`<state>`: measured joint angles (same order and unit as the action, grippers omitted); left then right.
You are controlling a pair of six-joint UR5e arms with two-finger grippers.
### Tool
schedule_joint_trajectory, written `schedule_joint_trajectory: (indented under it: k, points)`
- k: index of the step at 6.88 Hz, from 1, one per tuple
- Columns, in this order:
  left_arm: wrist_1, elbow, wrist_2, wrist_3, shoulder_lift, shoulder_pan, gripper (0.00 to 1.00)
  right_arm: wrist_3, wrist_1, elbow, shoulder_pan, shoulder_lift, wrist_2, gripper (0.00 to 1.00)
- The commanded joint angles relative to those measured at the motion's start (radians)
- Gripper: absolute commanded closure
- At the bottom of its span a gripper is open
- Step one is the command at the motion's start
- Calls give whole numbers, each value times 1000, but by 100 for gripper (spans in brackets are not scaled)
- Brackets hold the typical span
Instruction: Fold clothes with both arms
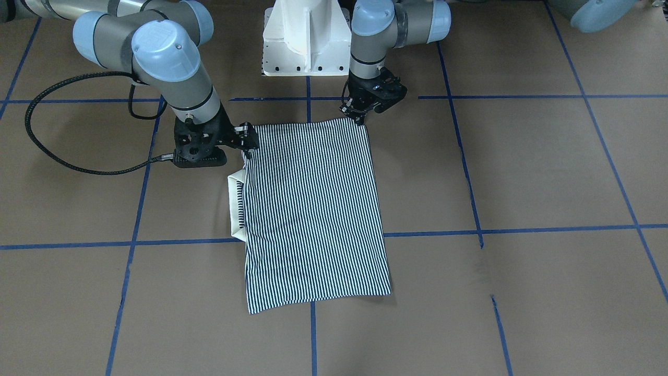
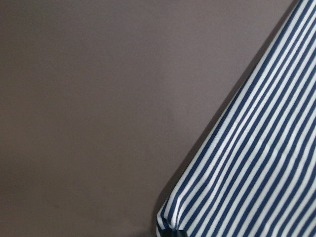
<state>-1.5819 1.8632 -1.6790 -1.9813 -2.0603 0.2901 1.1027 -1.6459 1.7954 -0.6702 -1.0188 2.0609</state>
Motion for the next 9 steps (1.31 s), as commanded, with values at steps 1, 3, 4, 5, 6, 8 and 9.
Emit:
schedule_joint_trajectory:
  k: [1,3,4,5,6,8,9]
  points:
    - [66,68,-1,79,3,3,100,183,4,4,41,6,-11,0]
    - [65,67,-1,107,2,6,100,471,6,18,153,19,-117,0]
    - [63,67,1,108,0,6,100,608,18,31,225,19,-196,0]
    - [63,67,2,108,0,6,100,729,18,30,288,20,-267,0]
    - [63,67,2,108,2,9,100,791,11,29,319,11,-281,0]
    - [63,68,1,107,0,11,100,838,6,-16,334,-3,-298,0]
    - [63,70,1,107,-1,9,100,836,14,-40,334,0,-311,0]
